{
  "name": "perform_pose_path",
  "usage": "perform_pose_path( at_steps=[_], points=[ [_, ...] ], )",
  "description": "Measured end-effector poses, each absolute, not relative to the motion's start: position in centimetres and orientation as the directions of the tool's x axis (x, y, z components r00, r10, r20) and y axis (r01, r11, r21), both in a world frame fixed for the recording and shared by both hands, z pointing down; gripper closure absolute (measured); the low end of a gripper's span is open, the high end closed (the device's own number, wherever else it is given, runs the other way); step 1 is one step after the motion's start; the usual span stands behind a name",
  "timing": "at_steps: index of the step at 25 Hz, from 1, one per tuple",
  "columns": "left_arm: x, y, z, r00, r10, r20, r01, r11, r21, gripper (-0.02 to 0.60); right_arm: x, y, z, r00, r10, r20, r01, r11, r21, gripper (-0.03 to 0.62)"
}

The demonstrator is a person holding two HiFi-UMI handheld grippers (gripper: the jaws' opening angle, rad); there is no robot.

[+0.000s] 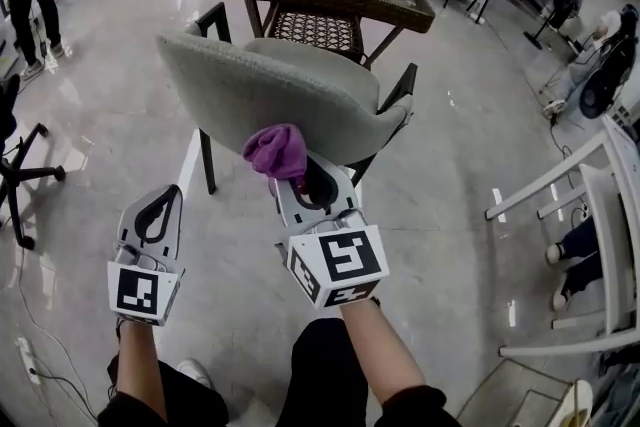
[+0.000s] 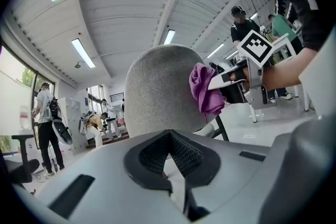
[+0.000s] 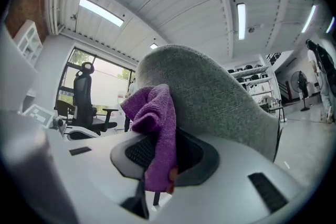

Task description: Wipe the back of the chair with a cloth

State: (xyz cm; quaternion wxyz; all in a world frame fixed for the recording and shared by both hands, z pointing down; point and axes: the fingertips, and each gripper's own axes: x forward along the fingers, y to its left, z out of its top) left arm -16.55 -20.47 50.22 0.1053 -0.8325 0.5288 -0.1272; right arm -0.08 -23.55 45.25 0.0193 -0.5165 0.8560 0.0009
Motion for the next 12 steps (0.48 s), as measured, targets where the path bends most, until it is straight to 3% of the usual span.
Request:
perform_pose_path(
  at_steps=[12],
  points=[
    [-15.0,-18.9,51.9,0.434,-0.895,0.103,-0.821,-0.44,-0.364,0.572,7.8,-23.6,45.2,-0.402,-0.911,-0.087,-0.913,0.407,-0.04,0.499]
  ],
)
